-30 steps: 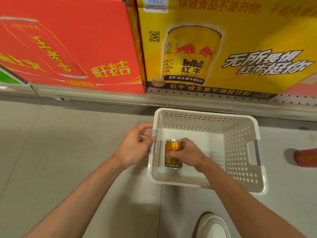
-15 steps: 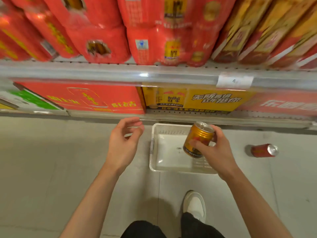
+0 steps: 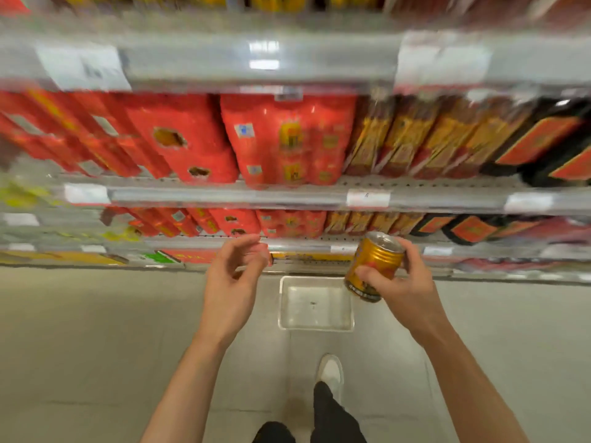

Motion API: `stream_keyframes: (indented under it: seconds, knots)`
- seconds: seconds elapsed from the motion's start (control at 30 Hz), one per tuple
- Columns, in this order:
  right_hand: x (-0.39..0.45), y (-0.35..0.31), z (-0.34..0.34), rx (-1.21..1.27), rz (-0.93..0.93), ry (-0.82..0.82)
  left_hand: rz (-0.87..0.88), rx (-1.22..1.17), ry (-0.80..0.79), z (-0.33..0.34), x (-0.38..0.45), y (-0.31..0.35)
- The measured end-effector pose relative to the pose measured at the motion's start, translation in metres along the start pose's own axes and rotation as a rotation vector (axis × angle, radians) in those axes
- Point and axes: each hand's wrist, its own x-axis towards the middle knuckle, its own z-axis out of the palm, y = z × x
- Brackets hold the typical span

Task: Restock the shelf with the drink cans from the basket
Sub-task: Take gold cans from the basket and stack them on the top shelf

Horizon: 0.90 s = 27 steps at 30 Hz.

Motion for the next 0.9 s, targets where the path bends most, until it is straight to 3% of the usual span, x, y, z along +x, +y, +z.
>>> stream_keyframes:
  seconds: [0.2,0.9]
  knots:
    - [-0.045,-0.113,-0.041,0.057,-0.095,0.030,0.125,-0.050,0.016,-0.008,-0.025,0.113]
    - [-0.102,-0.330,-0.034,0.038,-0.535,0.315,0.648,-0.102,-0.123,-0.070,0.011,0.339]
